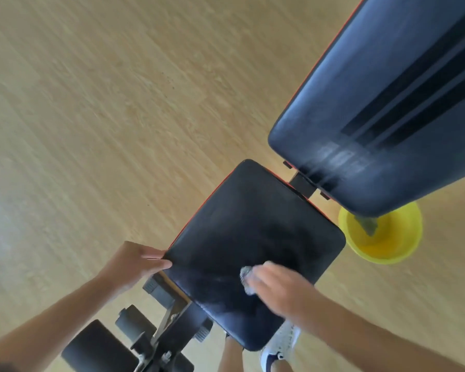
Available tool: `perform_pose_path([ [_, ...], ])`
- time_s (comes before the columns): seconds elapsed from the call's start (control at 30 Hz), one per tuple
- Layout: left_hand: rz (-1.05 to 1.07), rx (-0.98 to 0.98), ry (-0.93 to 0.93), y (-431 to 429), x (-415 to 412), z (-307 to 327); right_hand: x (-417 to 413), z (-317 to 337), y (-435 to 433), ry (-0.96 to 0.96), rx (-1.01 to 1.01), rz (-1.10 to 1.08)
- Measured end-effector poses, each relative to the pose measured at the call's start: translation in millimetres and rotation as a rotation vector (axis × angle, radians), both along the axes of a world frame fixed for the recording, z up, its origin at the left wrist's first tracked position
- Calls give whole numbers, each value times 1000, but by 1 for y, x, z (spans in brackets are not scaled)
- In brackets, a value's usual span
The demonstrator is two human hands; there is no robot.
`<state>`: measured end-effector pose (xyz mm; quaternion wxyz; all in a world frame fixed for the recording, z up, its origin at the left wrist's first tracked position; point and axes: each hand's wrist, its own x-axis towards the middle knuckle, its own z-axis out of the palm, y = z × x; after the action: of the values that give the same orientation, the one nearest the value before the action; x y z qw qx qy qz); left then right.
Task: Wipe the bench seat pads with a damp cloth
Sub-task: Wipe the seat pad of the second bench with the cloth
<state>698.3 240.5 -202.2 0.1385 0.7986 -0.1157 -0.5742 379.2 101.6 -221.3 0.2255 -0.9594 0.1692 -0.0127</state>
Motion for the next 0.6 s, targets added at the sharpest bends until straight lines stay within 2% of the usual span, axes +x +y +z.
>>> perform_pose_path([
  [0.07, -90, 0, -73, -2, -2, -2, -17, 3, -67, -6, -130, -390],
  [0.13, -117, -2, -127, -5, -6, -2, -9, 1, -71, -25, -57, -847],
  [0.17, -117, -7, -134, -6, -8, -2, -2, 1, -47, -19, -7, -931],
  [0.23, -108, -6, -136, -10, -11, 3, 4, 5, 28, -8, 158, -819],
  [0.3, -102, 16, -134, -12, -9, 2, -12, 14, 86, 17, 312, -442],
  [0.37, -74, 42, -116, -15, -6, 2, -38, 17, 77, 39, 235, -141],
  [0.4, -64, 49, -115, -16, -5, 2, -49, 14, 54, 40, 184, -100],
  [0.47, -64, 59, -131, -17, -6, 0, -64, 5, -8, -15, 7, -159],
  [0.53, -38, 59, -127, -17, -7, 2, -68, 4, -60, -26, -117, -461],
  [0.6, 0, 53, -119, -18, -9, 2, -60, 4, -53, -8, -91, -835],
])
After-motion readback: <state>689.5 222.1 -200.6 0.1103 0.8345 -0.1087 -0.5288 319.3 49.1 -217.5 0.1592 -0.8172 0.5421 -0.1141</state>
